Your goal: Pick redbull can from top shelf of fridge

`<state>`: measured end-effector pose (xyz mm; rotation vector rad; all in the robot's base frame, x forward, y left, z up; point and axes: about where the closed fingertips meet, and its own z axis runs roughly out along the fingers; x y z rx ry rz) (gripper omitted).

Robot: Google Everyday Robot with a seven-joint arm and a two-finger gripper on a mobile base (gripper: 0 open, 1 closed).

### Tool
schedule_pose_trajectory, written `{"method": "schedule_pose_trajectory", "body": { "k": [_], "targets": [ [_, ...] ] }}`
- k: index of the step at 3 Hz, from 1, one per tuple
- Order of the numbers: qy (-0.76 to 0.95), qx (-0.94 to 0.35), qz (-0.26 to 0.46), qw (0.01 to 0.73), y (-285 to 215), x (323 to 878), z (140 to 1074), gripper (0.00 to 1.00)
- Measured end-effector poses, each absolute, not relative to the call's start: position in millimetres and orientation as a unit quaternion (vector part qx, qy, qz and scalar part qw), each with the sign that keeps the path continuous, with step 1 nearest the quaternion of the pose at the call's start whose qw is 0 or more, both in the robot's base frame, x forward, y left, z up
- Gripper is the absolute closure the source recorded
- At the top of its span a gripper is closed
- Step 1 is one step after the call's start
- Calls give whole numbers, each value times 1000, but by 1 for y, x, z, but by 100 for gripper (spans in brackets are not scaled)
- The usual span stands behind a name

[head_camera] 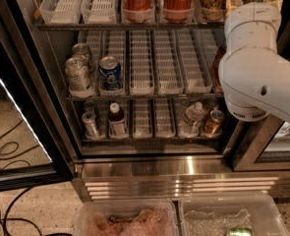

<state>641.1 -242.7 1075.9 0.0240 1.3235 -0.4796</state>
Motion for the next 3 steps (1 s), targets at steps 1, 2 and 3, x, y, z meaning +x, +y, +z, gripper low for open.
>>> {"method": "schedule_pose_trajectory", "body": {
  "k": [1, 2, 3],
  "targets": [
    [602, 22, -239, 761, -251, 652, 1074, 29],
    [602, 23, -240, 761, -251, 653, 1074, 17],
    [602, 23, -240, 761, -251, 653, 1074, 22]
  ]
}}
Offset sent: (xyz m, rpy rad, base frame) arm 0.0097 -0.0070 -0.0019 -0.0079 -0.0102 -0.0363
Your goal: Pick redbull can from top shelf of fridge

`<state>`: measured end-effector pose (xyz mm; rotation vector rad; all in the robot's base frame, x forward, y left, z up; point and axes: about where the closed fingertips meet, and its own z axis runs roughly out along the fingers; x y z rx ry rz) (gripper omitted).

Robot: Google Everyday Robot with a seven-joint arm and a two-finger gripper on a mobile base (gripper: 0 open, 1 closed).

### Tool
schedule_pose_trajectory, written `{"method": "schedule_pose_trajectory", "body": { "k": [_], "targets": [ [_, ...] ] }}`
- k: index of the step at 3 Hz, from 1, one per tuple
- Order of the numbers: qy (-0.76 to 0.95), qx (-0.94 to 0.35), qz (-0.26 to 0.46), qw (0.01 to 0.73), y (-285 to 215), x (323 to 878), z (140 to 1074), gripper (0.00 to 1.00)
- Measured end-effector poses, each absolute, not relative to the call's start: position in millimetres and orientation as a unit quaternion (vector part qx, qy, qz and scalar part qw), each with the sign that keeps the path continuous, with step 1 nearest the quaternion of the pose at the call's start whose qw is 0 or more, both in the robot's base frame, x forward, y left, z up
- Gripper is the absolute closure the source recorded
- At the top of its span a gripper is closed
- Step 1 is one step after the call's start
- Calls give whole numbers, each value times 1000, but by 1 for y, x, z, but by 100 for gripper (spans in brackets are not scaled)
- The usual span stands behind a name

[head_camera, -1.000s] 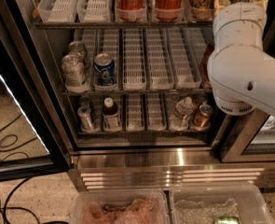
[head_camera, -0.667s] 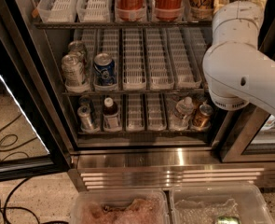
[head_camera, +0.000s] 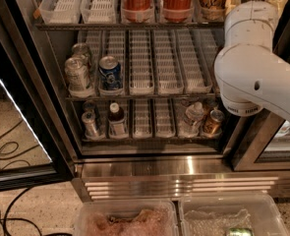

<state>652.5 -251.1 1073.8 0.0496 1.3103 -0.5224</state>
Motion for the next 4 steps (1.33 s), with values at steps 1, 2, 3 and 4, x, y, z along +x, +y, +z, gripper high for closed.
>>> {"method": "schedule_pose_trajectory", "body": {
  "k": [1, 2, 3, 4],
  "targets": [
    [605, 30, -235, 760, -252, 652, 1077, 33],
    [605, 43, -233, 760, -256, 654, 1082, 30],
    [606, 60, -232, 758, -262, 657, 1086, 31],
    [615, 83, -230, 750, -270, 660, 1087, 30]
  ]
}}
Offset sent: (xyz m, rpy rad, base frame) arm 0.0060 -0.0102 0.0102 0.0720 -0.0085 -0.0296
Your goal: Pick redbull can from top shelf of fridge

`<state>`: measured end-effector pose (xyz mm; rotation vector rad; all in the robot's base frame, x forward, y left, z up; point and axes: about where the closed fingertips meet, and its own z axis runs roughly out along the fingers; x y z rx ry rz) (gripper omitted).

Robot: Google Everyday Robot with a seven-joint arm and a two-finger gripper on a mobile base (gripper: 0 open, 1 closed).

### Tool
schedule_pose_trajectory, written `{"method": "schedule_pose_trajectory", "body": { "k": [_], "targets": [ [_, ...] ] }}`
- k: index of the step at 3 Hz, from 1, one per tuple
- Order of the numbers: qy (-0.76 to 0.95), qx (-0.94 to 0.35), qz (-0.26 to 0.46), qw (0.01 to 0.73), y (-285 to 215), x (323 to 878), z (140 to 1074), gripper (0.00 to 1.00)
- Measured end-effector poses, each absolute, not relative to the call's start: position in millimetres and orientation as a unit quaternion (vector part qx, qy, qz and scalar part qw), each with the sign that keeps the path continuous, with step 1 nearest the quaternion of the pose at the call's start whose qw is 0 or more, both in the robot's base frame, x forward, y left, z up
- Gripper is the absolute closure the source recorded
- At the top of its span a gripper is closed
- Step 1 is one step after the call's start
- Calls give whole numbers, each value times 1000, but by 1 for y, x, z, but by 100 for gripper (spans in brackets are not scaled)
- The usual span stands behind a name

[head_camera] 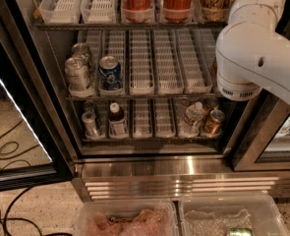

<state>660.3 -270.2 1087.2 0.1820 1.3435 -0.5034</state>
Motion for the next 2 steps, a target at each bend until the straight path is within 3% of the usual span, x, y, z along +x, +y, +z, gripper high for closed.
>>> {"method": "schedule_pose_trajectory", "body": {
  "k": [2],
  "targets": [
    [638, 82, -234, 729, -284, 653, 1072, 28]
  ]
}}
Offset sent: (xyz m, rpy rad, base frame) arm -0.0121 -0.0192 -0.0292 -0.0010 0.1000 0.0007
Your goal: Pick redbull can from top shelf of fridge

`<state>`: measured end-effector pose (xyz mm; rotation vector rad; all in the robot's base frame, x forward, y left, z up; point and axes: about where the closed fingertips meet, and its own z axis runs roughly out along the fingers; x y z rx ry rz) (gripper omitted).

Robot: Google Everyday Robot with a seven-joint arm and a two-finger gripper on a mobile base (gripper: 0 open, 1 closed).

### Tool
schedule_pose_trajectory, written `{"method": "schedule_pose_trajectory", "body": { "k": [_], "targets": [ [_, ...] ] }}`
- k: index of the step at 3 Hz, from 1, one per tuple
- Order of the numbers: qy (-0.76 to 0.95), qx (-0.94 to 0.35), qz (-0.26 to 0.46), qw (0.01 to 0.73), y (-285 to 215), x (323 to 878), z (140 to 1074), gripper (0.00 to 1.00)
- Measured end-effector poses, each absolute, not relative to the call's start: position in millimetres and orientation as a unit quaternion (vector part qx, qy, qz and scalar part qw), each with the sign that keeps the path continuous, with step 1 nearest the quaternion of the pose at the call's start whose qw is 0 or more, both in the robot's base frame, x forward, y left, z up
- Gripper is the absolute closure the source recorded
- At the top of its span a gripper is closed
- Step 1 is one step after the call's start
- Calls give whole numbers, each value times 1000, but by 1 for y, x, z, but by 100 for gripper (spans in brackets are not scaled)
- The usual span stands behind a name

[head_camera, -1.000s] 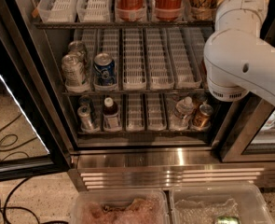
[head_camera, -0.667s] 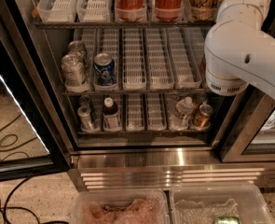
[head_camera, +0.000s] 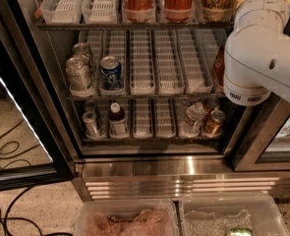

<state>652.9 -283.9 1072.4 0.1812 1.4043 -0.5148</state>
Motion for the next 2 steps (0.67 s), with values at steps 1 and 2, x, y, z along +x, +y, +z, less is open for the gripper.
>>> {"method": "schedule_pose_trajectory", "body": {
  "k": [1, 2],
  "targets": [
    [638, 78, -233, 730, -284, 653, 1073, 31],
    [641, 60, -222, 732, -284, 655, 1071, 36]
  ]
}}
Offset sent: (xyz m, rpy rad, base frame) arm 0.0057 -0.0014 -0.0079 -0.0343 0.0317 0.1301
